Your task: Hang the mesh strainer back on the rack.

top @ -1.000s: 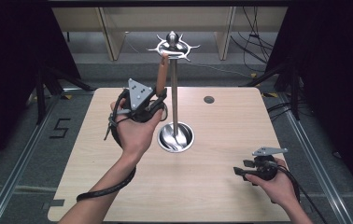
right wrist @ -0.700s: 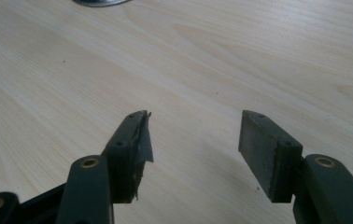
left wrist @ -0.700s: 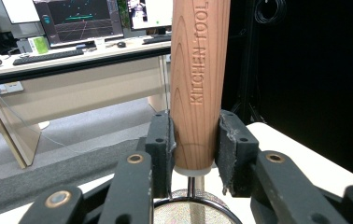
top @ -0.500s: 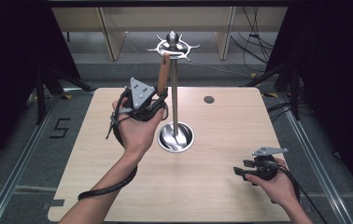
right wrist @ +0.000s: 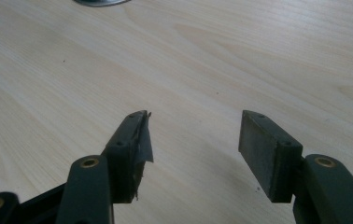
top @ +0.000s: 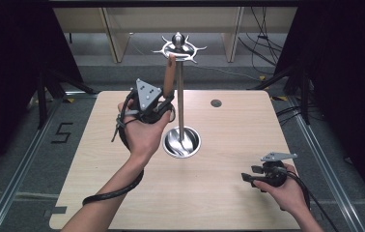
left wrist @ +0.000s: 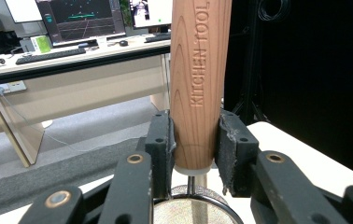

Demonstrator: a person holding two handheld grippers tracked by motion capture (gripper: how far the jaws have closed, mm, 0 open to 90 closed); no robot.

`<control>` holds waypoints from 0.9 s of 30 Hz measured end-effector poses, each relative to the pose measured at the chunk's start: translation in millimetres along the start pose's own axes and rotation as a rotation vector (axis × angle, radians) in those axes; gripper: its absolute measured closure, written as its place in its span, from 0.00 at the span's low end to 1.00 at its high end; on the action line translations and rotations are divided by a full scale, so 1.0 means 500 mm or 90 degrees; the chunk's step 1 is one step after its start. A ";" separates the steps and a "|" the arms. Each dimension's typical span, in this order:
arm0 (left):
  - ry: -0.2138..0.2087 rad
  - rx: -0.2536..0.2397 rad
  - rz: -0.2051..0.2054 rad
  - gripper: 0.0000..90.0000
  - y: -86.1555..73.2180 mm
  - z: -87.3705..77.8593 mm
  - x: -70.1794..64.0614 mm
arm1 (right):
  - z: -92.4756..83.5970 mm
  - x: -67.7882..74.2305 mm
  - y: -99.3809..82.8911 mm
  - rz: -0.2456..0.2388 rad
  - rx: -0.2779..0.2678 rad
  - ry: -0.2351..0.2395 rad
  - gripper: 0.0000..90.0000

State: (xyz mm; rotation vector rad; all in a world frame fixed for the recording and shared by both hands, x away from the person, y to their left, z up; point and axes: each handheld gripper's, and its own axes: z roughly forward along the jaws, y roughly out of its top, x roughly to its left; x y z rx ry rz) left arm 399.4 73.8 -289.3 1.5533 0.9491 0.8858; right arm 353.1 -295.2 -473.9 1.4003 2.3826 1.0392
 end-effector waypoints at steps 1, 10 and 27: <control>0.000 0.001 -0.001 0.75 0.000 0.001 0.000 | 0.000 0.001 0.000 0.003 0.002 0.001 0.48; 0.002 0.008 -0.001 0.75 -0.004 0.011 -0.001 | 0.000 0.000 0.000 -0.002 -0.003 -0.002 0.48; -0.011 0.026 -0.006 0.75 -0.004 0.023 -0.001 | 0.000 0.000 0.001 -0.011 -0.006 -0.002 0.48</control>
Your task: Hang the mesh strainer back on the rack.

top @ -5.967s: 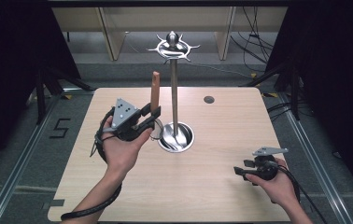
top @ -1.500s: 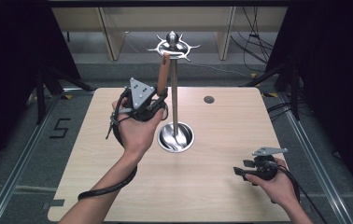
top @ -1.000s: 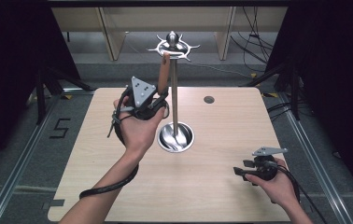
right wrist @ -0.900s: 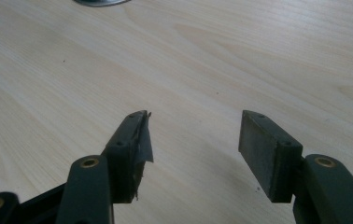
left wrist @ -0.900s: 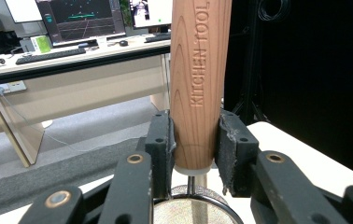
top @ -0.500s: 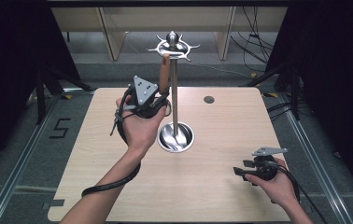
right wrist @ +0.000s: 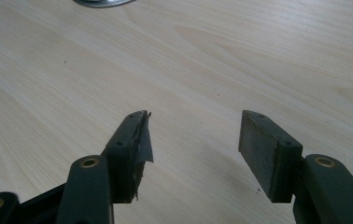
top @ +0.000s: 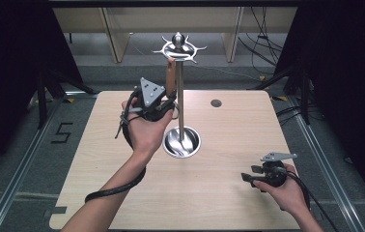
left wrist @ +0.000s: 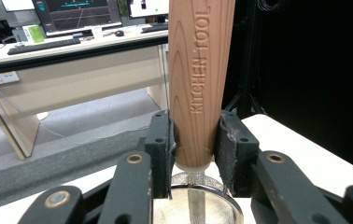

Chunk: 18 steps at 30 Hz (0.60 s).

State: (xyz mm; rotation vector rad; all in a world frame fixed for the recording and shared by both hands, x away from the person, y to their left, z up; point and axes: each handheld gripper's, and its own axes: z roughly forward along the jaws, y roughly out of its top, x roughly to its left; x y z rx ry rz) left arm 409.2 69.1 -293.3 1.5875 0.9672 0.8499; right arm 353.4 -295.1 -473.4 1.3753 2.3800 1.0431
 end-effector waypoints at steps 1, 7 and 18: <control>0.000 0.000 0.000 0.75 0.000 0.001 0.000 | -0.002 0.000 0.001 -0.004 0.005 -0.008 0.48; -0.003 0.006 -0.003 0.75 -0.002 0.005 0.000 | 0.001 -0.002 0.000 -0.012 -0.001 -0.007 0.48; -0.011 0.006 -0.002 0.73 -0.004 0.009 -0.003 | -0.003 0.000 0.001 -0.003 0.008 -0.012 0.48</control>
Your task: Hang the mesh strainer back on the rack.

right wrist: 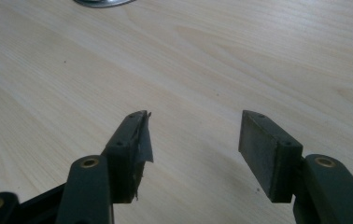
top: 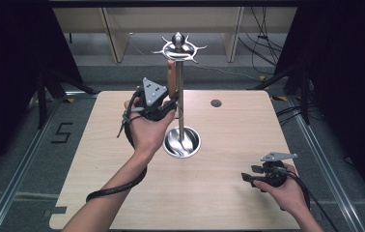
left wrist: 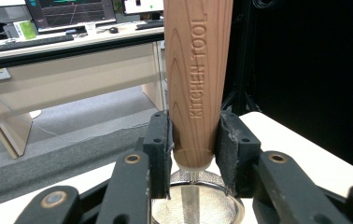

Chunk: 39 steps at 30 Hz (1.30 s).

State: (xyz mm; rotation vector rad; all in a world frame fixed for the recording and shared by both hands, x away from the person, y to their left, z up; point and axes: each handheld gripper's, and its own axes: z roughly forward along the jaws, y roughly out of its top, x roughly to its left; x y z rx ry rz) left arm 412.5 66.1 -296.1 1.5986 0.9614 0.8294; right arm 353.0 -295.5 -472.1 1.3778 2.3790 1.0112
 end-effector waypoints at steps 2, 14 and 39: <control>-0.003 -0.003 0.000 0.73 0.000 -0.003 0.001 | 0.001 0.000 0.000 0.001 -0.002 0.004 0.48; -0.027 0.003 -0.006 0.46 -0.018 -0.050 0.023 | 0.006 0.001 -0.002 0.006 -0.020 0.010 0.48; -0.024 0.095 -0.025 0.38 -0.187 -0.178 0.126 | 0.015 0.003 -0.006 0.008 -0.038 0.009 0.48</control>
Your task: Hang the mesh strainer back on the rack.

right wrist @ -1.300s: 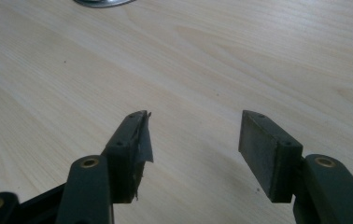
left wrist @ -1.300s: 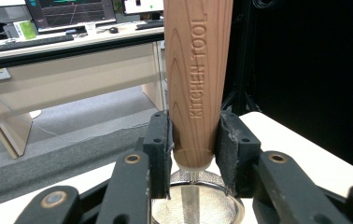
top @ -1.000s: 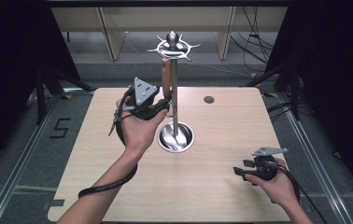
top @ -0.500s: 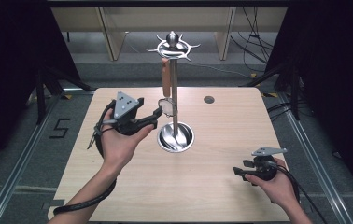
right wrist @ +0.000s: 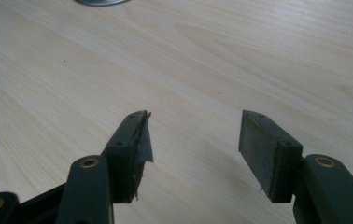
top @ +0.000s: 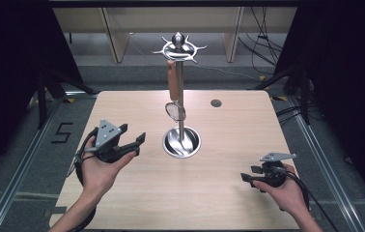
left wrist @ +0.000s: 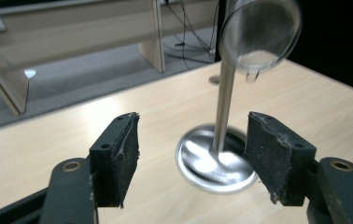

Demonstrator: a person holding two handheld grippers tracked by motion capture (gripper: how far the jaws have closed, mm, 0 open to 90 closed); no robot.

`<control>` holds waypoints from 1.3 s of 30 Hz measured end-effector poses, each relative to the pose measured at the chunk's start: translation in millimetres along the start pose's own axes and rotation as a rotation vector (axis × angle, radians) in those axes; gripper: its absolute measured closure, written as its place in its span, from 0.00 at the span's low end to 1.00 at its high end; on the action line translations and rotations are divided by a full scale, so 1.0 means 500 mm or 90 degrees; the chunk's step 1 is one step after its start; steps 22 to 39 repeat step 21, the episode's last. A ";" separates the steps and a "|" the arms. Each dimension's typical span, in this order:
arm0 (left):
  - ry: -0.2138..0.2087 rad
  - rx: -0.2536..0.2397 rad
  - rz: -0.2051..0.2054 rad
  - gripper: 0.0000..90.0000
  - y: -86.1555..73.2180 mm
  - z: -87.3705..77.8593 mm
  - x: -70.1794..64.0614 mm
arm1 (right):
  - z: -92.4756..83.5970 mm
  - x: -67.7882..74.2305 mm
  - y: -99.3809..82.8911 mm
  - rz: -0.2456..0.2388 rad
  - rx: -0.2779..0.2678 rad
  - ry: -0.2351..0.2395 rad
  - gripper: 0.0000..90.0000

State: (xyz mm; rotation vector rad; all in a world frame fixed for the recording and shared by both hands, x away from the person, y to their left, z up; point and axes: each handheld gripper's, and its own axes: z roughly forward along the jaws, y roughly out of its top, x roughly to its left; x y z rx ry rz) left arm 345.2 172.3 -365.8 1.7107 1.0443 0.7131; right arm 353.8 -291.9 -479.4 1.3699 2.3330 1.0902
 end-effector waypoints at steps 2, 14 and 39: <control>0.013 0.010 -0.007 0.39 -0.048 -0.002 0.016 | -0.002 0.003 0.000 0.015 0.009 -0.004 0.48; 0.031 0.086 -0.063 0.41 -0.203 0.004 0.072 | -0.003 0.004 0.003 0.015 0.017 0.002 0.48; 0.041 0.093 -0.080 0.43 -0.211 0.011 0.089 | -0.007 0.000 0.005 0.010 0.030 0.002 0.48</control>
